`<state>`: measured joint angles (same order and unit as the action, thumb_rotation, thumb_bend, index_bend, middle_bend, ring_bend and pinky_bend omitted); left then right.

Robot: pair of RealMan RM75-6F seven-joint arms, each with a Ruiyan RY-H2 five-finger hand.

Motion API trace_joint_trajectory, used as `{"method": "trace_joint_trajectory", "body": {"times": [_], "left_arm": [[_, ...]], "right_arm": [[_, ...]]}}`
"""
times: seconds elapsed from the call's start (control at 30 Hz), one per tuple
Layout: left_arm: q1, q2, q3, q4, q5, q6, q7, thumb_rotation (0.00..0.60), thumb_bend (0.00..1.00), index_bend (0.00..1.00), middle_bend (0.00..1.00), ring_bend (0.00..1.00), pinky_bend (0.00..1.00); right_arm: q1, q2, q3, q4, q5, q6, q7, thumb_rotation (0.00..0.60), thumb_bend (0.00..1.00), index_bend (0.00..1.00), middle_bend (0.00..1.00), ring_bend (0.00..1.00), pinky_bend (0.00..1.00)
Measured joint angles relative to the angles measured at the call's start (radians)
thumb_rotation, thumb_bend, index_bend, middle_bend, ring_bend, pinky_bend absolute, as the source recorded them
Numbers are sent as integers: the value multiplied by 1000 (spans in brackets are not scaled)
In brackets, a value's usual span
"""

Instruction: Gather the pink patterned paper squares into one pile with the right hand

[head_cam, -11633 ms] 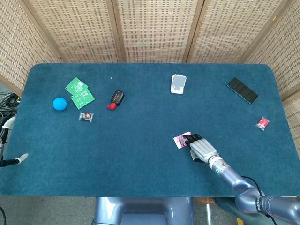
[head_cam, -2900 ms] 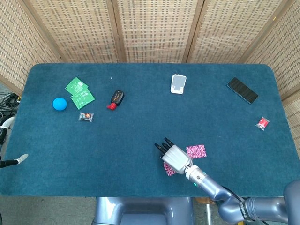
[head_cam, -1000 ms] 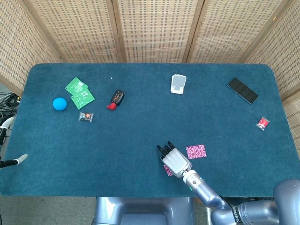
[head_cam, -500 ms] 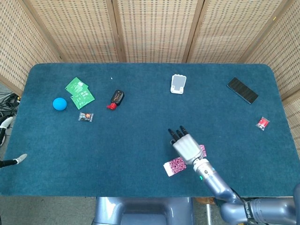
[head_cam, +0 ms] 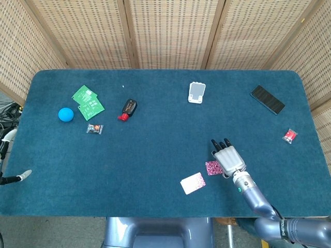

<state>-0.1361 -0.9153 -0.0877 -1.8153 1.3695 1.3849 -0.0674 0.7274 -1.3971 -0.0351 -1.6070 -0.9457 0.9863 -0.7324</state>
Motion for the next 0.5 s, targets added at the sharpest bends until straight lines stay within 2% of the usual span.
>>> {"method": "trace_joint_trajectory", "body": {"times": [0.5], "left_arm": [[1,-3,-1,3,-4,2,-2,600,0,0,0,0,0]], "right_arm": [[-4,-63,0,67,-33,-16,-3,600,169,379,0,176,124]]}}
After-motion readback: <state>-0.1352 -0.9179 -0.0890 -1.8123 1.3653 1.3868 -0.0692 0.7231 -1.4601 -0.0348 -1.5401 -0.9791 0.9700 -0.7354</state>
